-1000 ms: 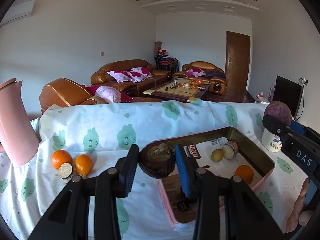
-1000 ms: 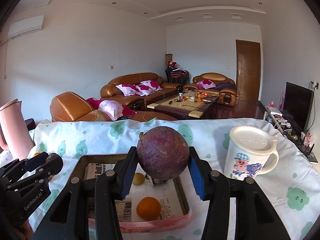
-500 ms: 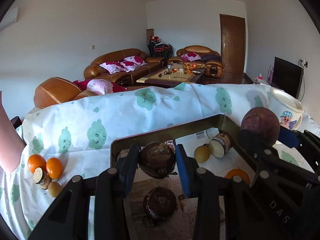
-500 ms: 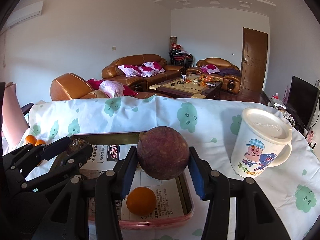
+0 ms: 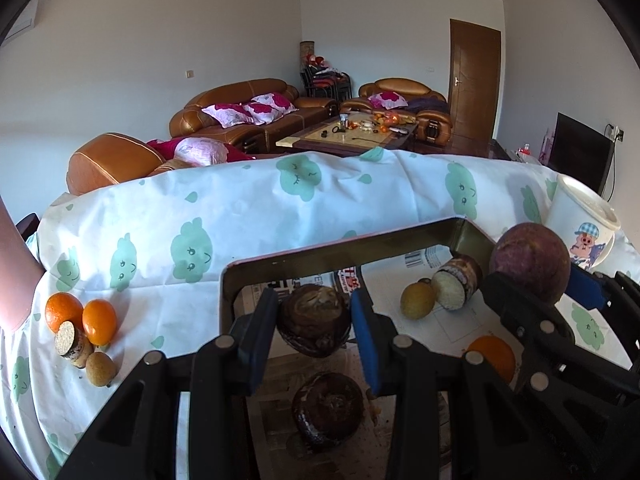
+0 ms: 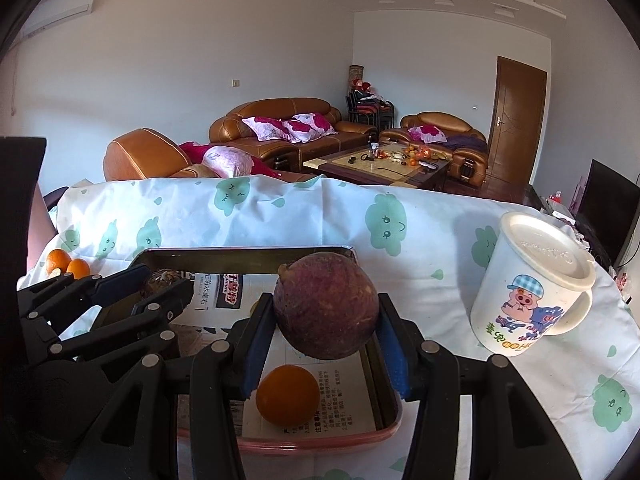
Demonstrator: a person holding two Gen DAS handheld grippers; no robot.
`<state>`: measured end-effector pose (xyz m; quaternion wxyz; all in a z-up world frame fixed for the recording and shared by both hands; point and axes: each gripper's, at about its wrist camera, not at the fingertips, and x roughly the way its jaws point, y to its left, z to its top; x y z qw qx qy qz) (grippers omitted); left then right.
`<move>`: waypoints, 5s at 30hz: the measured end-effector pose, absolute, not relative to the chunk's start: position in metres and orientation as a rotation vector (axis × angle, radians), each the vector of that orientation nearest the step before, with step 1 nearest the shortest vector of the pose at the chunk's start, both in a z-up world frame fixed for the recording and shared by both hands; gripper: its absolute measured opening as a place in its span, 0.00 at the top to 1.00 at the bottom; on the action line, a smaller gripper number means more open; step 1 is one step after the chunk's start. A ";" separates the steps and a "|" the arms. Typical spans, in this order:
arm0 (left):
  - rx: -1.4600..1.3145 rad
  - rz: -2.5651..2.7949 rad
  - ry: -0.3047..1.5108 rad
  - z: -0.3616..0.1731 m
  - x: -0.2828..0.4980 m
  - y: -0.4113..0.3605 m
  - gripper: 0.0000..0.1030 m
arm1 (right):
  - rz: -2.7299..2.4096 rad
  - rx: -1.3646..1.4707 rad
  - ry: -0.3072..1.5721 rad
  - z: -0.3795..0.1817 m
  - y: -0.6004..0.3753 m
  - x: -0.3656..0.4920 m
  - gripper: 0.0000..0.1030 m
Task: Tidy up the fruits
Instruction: 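Release the purple fruit into the tin with the right tool while the left drops the brown fruit, then grasp the kiwi with the right tool while the left tool grasps the small jar, then carry the kiwi over the tin with the right tool while the left carries the jar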
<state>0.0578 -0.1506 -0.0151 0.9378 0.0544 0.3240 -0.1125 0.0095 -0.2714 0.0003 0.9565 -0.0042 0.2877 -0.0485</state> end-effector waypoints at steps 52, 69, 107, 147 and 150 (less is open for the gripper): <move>0.091 -0.145 0.491 0.003 0.009 -0.103 0.00 | -0.224 0.096 0.308 0.019 -0.266 -0.039 0.24; 0.100 -0.052 0.509 0.002 0.018 -0.037 0.00 | -0.153 0.118 0.370 0.013 -0.212 -0.045 0.24; 0.004 0.215 0.703 -0.019 0.070 0.133 0.01 | 0.226 -0.041 0.790 -0.033 -0.028 0.066 0.54; -0.147 -0.162 0.880 -0.047 0.100 0.070 0.64 | 0.263 0.057 0.705 -0.020 -0.080 0.013 0.71; -0.161 -0.144 0.865 -0.045 0.092 0.078 0.64 | 0.258 0.061 0.688 -0.018 -0.082 0.012 0.71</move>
